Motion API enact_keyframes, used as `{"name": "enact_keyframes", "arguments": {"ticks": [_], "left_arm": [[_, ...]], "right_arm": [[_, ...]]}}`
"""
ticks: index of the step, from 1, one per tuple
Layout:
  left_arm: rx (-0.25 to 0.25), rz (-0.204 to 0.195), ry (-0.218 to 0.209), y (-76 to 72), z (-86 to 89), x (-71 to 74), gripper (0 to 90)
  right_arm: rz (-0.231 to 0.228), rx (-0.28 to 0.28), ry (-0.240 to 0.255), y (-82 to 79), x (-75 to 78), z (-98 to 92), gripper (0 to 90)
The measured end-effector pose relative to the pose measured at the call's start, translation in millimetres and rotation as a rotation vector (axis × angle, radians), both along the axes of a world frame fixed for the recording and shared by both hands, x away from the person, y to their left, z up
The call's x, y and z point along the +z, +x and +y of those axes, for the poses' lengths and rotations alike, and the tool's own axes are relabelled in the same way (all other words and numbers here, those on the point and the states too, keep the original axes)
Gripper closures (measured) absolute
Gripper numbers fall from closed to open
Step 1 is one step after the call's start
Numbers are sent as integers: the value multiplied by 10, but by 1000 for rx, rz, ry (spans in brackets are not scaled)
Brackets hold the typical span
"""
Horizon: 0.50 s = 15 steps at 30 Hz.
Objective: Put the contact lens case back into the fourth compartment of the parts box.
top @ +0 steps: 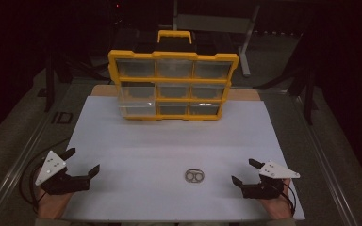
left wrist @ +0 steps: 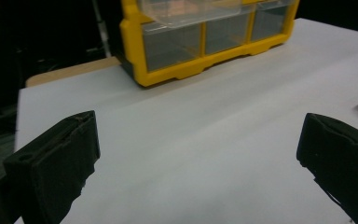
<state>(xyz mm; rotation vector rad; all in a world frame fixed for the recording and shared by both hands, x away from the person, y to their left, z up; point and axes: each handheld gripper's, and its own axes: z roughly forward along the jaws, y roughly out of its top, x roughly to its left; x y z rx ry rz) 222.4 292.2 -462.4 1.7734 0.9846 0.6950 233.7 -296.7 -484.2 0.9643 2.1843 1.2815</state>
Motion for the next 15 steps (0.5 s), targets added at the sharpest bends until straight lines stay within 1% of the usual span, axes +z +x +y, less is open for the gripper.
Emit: {"name": "enact_keyframes", "arguments": {"ticks": [2, 3, 6, 7, 8, 9, 13, 15], "left_arm": [[4, 3, -2, -1, 4, -3, 0], [5, 6, 8, 3, 0, -9, 0], [15, 14, 26, 14, -6, -22, 0], [15, 14, 26, 14, -6, -22, 0], [10, 19, 13, 21, -1, -35, 0], [10, 19, 13, 21, -1, -35, 0], [-13, -7, -12, 8, 0, -28, 0], [-16, -9, -11, 8, -4, -26, 0]], "right_arm": [[5, 1, -4, -4, 0, 15, 82], [1, -4, -14, -6, 0, 30, 82], [10, 1, -8, 0, 9, 24, 82], [10, 1, -8, 0, 9, 24, 82], [23, 4, -8, 6, 11, 20, 77], [23, 4, -8, 6, 11, 20, 77], [34, 17, -10, 3, 45, 34, 70], [36, 26, -9, 5, 53, 35, 70]]}}
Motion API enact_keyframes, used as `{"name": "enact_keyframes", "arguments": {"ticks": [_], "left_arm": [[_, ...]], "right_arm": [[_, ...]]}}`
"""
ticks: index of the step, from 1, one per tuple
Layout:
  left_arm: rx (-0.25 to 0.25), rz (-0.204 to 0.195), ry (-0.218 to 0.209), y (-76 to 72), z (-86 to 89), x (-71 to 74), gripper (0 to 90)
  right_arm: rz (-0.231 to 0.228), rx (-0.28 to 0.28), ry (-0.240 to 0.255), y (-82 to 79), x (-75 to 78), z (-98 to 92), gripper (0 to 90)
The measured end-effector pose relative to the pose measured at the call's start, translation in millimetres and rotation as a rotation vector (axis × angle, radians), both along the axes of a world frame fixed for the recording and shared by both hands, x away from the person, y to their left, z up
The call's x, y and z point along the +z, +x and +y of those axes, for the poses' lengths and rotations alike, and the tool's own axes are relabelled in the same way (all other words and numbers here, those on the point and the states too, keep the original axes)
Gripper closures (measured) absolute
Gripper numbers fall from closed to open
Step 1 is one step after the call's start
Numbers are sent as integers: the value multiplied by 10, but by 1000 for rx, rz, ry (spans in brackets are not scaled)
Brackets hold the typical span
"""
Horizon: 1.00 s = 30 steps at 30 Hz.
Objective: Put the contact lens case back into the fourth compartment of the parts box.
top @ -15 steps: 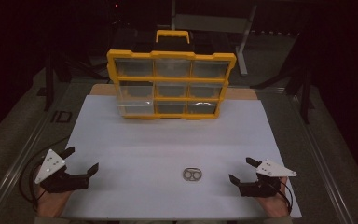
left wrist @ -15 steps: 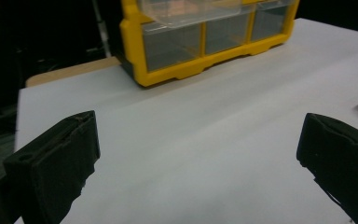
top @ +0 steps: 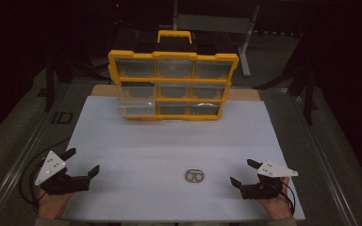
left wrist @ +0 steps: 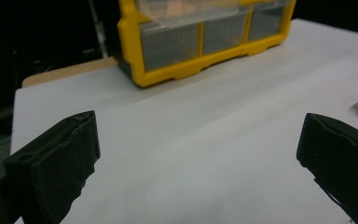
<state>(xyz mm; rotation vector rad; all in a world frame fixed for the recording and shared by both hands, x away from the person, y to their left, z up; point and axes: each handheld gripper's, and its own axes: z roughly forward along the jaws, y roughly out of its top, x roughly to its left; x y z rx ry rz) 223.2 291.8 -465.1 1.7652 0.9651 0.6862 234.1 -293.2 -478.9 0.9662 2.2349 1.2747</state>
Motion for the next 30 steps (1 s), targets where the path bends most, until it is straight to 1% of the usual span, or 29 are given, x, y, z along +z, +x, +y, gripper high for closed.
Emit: {"name": "enact_keyframes", "arguments": {"ticks": [2, 4, 9, 10, 12, 15, 18, 20, 21, 25, 30], "left_arm": [[-6, -16, 3, -3, -17, -8, 0], [-6, -17, 16, -3, -28, -8, 0], [-11, -26, 17, -5, -43, -5, 0], [-9, -26, 22, -7, -50, -6, 0], [-9, -27, 21, -10, -54, -10, 0], [-11, -25, 18, -5, -65, -13, 0], [-9, -28, 28, -7, -71, -10, 0], [-9, -29, 26, -11, -73, -9, 0], [-6, -27, 28, -14, -74, -11, 0], [-8, -30, 25, -21, -74, -14, 0], [-7, -33, 26, -21, -75, -24, 0]], "right_arm": [[4, 1, -3, 2, 27, 6, 69], [3, 2, -3, 0, 49, 9, 69], [0, 3, -9, 8, 101, 5, 69], [10, 4, -10, 20, 125, 4, 70], [14, 5, -9, 26, 130, 4, 69], [26, 20, -11, 39, 148, 23, 70], [31, 30, -13, 52, 158, 36, 70], [29, 39, -18, 59, 169, 45, 70], [25, 51, -24, 74, 207, 75, 70], [17, 65, -34, 94, 254, 99, 70], [22, 76, -42, 110, 279, 116, 70]]}}
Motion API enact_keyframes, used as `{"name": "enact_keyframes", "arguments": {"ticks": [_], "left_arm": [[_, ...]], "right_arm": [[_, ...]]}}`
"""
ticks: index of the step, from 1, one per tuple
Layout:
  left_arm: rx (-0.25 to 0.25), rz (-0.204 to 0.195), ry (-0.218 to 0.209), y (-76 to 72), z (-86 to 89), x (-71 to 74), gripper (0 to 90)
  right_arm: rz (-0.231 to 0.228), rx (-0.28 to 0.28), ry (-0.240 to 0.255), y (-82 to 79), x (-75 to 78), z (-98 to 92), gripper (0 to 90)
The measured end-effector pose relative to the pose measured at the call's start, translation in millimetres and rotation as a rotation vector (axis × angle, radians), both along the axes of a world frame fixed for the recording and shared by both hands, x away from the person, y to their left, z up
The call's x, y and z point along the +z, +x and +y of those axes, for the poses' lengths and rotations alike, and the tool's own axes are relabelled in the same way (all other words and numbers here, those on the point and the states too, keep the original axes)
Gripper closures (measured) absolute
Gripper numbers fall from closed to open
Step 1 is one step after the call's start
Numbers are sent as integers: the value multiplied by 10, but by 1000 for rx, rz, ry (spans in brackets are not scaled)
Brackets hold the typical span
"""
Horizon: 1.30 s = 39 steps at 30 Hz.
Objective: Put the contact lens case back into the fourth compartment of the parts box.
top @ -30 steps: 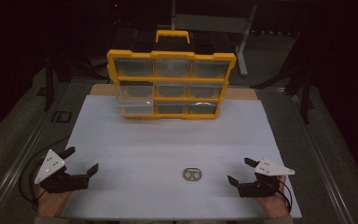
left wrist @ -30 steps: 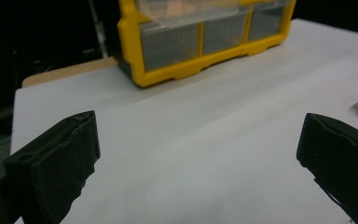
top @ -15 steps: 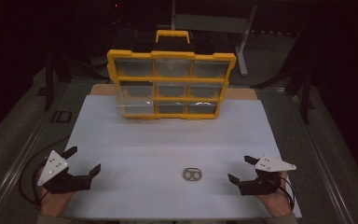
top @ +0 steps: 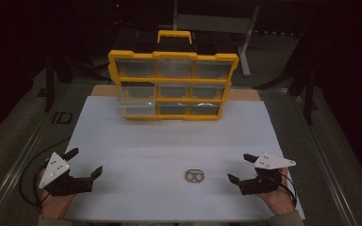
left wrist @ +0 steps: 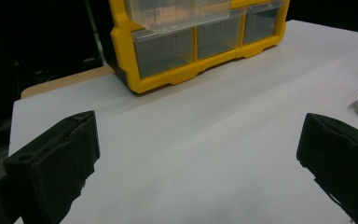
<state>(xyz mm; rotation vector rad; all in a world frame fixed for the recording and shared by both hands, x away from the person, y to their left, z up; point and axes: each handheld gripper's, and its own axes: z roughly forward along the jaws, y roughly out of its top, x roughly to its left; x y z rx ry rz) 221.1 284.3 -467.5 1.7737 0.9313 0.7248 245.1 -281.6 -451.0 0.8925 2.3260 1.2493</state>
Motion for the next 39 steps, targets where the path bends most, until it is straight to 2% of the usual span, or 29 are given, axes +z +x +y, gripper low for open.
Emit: {"name": "enact_keyframes", "arguments": {"ticks": [13, 23, 39], "left_arm": [[-5, 9, 5, 7, -13, -16, 0], [-8, 10, 13, 14, -27, -24, 0], [-8, 9, 11, 11, -25, -23, 0]], "right_arm": [[22, 47, -48, 66, 54, 134, 70], [52, 106, -111, 167, 124, 324, 70], [74, 188, -202, 264, 171, 626, 70]]}}
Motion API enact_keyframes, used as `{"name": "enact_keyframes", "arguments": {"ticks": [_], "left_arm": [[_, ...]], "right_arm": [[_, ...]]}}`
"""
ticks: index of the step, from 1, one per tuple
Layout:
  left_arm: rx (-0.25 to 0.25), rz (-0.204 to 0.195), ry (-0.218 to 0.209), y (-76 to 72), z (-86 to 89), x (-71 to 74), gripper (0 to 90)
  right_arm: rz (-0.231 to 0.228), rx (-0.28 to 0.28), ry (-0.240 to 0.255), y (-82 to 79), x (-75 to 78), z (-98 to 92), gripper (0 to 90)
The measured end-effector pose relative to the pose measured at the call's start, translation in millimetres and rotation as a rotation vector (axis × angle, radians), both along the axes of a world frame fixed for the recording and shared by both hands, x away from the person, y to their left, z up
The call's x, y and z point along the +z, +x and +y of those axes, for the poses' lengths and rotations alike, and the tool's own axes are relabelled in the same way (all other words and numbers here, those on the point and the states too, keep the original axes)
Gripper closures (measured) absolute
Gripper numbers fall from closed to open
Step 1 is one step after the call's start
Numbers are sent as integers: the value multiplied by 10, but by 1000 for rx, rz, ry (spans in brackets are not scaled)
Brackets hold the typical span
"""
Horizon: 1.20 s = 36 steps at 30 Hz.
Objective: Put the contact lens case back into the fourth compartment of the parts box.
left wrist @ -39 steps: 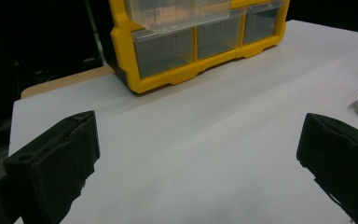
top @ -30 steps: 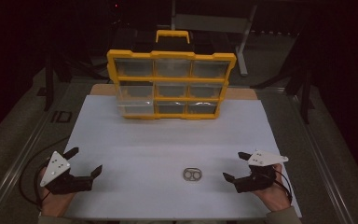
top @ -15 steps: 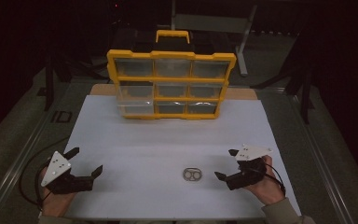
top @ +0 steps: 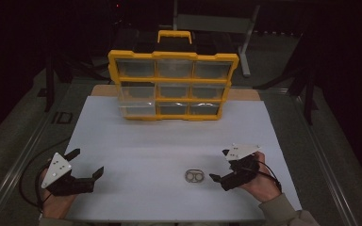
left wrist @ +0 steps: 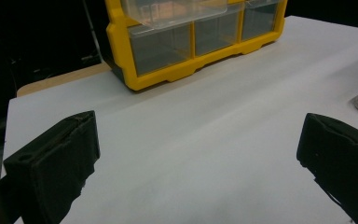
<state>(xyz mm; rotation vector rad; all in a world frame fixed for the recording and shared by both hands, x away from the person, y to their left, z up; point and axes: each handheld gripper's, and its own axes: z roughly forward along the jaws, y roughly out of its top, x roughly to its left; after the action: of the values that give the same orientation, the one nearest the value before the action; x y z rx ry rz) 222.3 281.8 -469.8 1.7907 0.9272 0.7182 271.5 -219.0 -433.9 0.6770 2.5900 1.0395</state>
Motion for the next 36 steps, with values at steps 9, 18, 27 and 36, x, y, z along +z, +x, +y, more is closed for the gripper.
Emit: {"name": "enact_keyframes", "arguments": {"ticks": [9, 18, 27, 36], "left_arm": [[-1, 1, 3, 2, -2, -3, 0], [-2, 1, 1, 2, -5, -9, 0], [-1, 1, -1, 2, -6, -11, 0], [-3, 1, 2, 4, -10, -14, 0]], "right_arm": [[6, 30, -26, 47, -34, 124, 70], [14, 60, -37, 91, -43, 238, 70], [36, 82, -48, 148, -92, 338, 70], [60, 108, -60, 235, -139, 429, 70]]}}
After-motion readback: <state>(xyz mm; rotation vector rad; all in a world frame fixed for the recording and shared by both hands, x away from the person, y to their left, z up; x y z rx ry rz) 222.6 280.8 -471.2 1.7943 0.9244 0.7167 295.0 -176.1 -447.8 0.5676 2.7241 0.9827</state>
